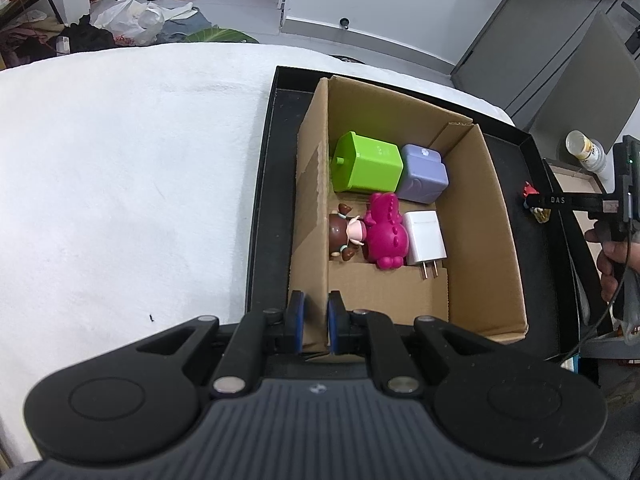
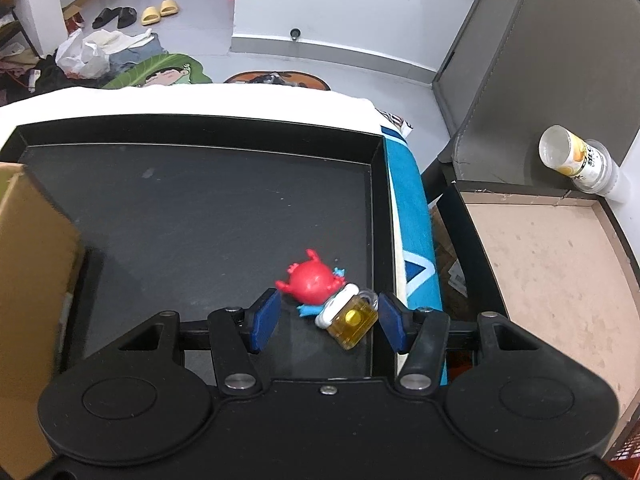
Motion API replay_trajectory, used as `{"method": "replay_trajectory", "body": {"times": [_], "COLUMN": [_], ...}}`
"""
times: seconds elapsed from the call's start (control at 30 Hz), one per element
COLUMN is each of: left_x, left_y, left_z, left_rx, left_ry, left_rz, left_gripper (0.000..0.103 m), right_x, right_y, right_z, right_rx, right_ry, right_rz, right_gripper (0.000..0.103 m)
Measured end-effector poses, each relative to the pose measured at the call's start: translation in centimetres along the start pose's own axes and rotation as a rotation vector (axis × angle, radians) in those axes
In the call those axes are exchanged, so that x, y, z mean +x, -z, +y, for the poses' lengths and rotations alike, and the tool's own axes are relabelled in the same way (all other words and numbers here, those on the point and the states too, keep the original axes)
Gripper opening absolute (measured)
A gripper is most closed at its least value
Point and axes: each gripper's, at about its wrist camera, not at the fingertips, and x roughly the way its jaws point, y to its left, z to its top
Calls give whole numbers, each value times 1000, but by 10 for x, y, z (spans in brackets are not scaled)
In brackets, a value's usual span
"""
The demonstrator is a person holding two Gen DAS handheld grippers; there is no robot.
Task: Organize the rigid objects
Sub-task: 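Lower the right gripper onto the red figurine and close on it, then lift the red figurine with the right gripper and carry it over the box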
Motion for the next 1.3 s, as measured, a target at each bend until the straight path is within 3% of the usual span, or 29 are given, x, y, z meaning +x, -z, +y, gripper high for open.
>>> {"method": "replay_trajectory", "body": {"times": [0.33, 0.5, 0.57, 1.3], "left_x": [2, 4, 4, 5], "left_y": [-1, -1, -1, 1], "left_z": [-5, -6, -7, -5], "left_rx": [9, 10, 10, 19], "left_ry": [-30, -38, -42, -31], "left_rz": [8, 10, 9, 3], "left_gripper": [11, 11, 11, 11], "right_x": [14, 16, 15, -23], "right_y": [-5, -4, -5, 18], "right_z": [-1, -2, -4, -4], "right_rx": [-9, 15, 32, 102], "right_ry": [-38, -74, -91, -122], "right_rz": [0, 39, 55, 95], "right_gripper": [54, 47, 38, 37]}}
